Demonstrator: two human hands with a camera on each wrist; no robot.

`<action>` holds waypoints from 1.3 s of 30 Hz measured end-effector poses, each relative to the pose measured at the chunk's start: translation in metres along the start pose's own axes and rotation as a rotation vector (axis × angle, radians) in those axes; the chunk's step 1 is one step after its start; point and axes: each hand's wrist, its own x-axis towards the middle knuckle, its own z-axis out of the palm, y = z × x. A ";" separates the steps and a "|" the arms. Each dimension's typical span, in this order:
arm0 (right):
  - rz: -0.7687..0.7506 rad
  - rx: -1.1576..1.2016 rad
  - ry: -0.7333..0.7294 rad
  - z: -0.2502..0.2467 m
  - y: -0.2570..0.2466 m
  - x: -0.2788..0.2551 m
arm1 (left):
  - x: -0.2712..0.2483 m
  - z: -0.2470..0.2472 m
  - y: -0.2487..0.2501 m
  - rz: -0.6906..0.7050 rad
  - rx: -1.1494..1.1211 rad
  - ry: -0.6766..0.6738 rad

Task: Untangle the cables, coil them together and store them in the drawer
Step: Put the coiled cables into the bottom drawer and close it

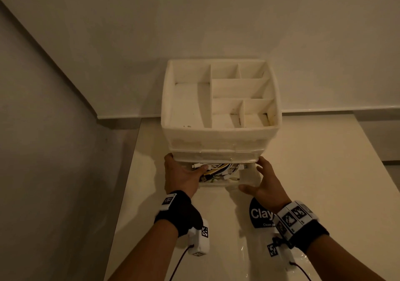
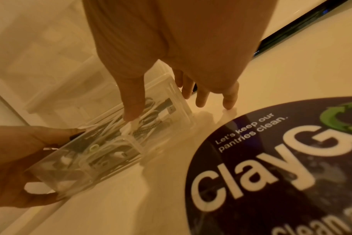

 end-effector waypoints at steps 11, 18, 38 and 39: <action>0.047 -0.076 0.078 0.009 -0.004 -0.002 | -0.006 0.002 0.014 -0.020 0.184 0.028; 0.061 -0.136 -0.001 -0.004 -0.010 -0.005 | -0.001 -0.028 0.006 0.013 0.017 -0.253; 0.108 -0.233 0.195 -0.007 -0.025 -0.003 | -0.005 -0.032 0.003 0.164 0.305 -0.173; 0.105 -0.223 0.215 -0.005 -0.024 -0.002 | -0.004 -0.031 0.004 0.168 0.313 -0.147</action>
